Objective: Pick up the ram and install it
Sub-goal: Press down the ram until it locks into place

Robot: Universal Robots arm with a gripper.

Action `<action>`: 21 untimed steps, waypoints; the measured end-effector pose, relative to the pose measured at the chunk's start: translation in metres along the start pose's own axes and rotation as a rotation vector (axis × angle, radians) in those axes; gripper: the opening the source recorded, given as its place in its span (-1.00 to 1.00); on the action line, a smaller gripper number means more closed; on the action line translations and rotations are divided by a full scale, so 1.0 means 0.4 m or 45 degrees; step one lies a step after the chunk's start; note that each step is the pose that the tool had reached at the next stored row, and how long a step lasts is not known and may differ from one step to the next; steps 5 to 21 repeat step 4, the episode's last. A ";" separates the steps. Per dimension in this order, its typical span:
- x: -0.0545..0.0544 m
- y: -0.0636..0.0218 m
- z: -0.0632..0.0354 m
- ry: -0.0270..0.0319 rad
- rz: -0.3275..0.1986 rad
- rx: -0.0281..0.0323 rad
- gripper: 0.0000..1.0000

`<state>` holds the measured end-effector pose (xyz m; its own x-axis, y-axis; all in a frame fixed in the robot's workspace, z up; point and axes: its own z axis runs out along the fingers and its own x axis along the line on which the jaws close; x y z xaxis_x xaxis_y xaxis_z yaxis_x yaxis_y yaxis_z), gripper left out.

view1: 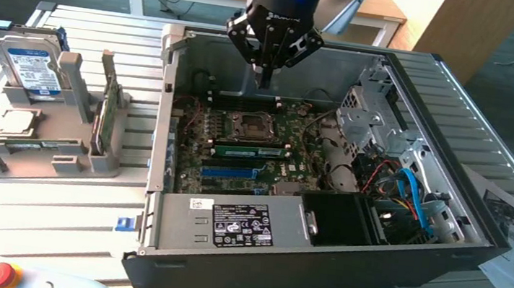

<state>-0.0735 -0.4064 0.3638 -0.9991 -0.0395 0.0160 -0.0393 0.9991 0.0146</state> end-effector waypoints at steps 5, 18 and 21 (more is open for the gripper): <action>0.000 0.000 0.000 0.0000 0.000 -0.0001 -0.80; 0.000 0.000 0.000 0.0000 0.000 -0.0001 -0.80; 0.000 0.000 0.000 0.0000 0.000 -0.0001 -0.80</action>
